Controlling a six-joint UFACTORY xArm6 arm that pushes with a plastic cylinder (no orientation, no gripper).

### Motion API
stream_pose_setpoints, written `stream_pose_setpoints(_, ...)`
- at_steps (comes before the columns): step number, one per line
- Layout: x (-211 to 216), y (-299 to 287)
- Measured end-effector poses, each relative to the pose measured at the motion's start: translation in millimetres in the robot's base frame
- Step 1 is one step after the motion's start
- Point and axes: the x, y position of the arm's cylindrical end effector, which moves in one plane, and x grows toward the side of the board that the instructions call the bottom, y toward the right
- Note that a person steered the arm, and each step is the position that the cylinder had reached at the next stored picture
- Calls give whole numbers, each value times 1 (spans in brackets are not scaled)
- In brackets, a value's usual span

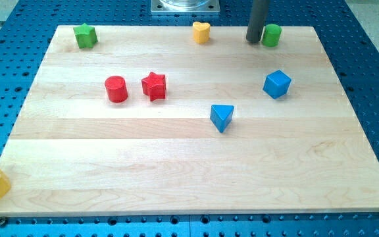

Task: Place the red circle at the left center of the board

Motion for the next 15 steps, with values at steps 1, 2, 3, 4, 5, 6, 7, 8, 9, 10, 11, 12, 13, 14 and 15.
stream_pose_setpoints(1, 0, 21)
stream_pose_setpoints(2, 27, 1)
stream_pose_setpoints(3, 39, 26)
stream_pose_setpoints(4, 21, 34)
stream_pose_setpoints(5, 33, 34)
stream_pose_setpoints(6, 56, 34)
stream_pose_setpoints(7, 57, 35)
stream_pose_setpoints(8, 57, 28)
stream_pose_setpoints(9, 77, -40)
stream_pose_setpoints(10, 106, -63)
stream_pose_setpoints(11, 102, -100)
stream_pose_setpoints(12, 107, -119)
stream_pose_setpoints(13, 125, -145)
stream_pose_setpoints(14, 125, -171)
stream_pose_setpoints(15, 140, -183)
